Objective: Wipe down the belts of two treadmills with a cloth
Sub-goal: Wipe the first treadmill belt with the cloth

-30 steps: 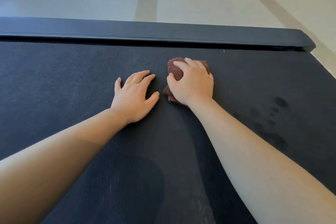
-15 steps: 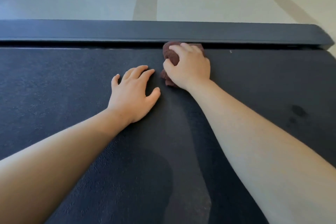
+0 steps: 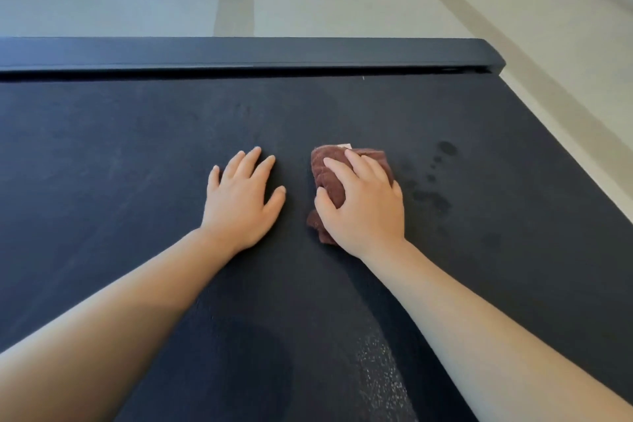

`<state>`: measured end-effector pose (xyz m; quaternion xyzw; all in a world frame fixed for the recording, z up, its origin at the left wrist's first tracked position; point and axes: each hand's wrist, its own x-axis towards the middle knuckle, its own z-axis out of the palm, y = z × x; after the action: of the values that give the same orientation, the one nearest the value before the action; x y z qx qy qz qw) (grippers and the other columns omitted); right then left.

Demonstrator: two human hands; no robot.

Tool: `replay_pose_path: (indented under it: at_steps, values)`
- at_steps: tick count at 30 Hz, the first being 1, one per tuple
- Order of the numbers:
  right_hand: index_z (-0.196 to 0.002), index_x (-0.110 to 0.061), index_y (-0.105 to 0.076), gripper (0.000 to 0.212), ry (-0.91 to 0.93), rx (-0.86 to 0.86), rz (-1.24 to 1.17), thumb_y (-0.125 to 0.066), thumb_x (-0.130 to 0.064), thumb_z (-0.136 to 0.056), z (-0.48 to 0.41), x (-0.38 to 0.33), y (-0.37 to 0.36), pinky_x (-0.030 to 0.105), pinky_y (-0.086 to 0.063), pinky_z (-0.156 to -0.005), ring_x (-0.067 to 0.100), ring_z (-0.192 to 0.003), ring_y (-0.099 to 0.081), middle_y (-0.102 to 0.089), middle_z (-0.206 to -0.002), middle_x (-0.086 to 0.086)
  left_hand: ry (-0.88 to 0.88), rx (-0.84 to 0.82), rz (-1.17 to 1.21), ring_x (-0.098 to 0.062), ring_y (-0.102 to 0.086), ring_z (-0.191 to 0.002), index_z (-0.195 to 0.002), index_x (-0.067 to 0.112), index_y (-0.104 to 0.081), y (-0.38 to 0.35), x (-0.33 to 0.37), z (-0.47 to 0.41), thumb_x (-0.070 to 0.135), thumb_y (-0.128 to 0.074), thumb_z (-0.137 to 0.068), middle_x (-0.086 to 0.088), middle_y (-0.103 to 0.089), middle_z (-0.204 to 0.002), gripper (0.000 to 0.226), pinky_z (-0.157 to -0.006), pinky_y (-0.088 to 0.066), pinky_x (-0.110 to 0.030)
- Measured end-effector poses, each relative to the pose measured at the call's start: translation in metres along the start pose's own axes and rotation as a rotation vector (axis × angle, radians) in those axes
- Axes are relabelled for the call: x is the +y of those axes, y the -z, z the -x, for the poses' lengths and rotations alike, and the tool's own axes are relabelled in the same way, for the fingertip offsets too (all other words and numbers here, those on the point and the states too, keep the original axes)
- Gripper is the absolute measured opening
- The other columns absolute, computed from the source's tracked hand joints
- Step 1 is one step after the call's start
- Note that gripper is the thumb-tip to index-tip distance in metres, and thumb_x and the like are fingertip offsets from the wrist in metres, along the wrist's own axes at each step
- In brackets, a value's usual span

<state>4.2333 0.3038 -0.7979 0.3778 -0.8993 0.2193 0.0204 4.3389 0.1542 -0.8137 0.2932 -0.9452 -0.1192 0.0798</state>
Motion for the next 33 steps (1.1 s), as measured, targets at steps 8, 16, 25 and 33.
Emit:
replay_pose_path:
  at_steps: [8,16,25,33]
  values:
    - [-0.129,-0.037,-0.054,0.050,0.022,0.023,-0.001,-0.039,-0.050,-0.083,0.026,0.009,0.009,0.048,-0.027,-0.108,0.016,-0.136,-0.031,-0.042,-0.146,-0.007,0.008,-0.052,0.021,-0.020,-0.006,-0.144,-0.146,0.027,-0.025,-0.002,0.022,0.019,0.048,-0.032,-0.094,0.003,-0.016,-0.156,0.057,-0.113,-0.001,-0.052]
    - [-0.127,-0.034,-0.055,0.046,-0.033,0.080,-0.002,-0.044,-0.049,-0.086,-0.042,0.022,-0.004,0.050,-0.028,-0.108,0.018,-0.135,-0.033,-0.045,-0.144,-0.005,-0.029,-0.034,-0.012,-0.016,-0.008,-0.143,-0.144,0.034,-0.026,-0.008,0.028,-0.036,0.046,-0.031,-0.094,0.005,-0.018,-0.155,0.052,-0.112,-0.003,-0.057]
    - [-0.127,-0.033,-0.055,0.045,-0.061,0.090,-0.002,-0.046,-0.048,-0.086,-0.154,0.044,-0.018,0.045,-0.030,-0.105,0.021,-0.131,-0.037,-0.048,-0.139,-0.004,-0.019,0.031,0.024,-0.011,-0.010,-0.142,-0.141,0.043,-0.027,-0.017,0.025,-0.053,0.051,-0.027,-0.088,0.009,-0.021,-0.153,0.053,-0.114,-0.002,-0.054]
    - [-0.121,-0.033,-0.058,0.041,0.079,-0.008,-0.041,-0.047,-0.046,-0.083,-0.226,0.037,-0.030,0.040,-0.040,-0.096,0.021,-0.120,-0.045,-0.057,-0.121,-0.007,-0.012,0.060,0.033,-0.009,-0.011,-0.141,-0.139,0.042,-0.031,-0.018,0.026,-0.053,0.048,-0.033,-0.090,0.011,-0.023,-0.152,0.050,-0.113,-0.002,-0.053]
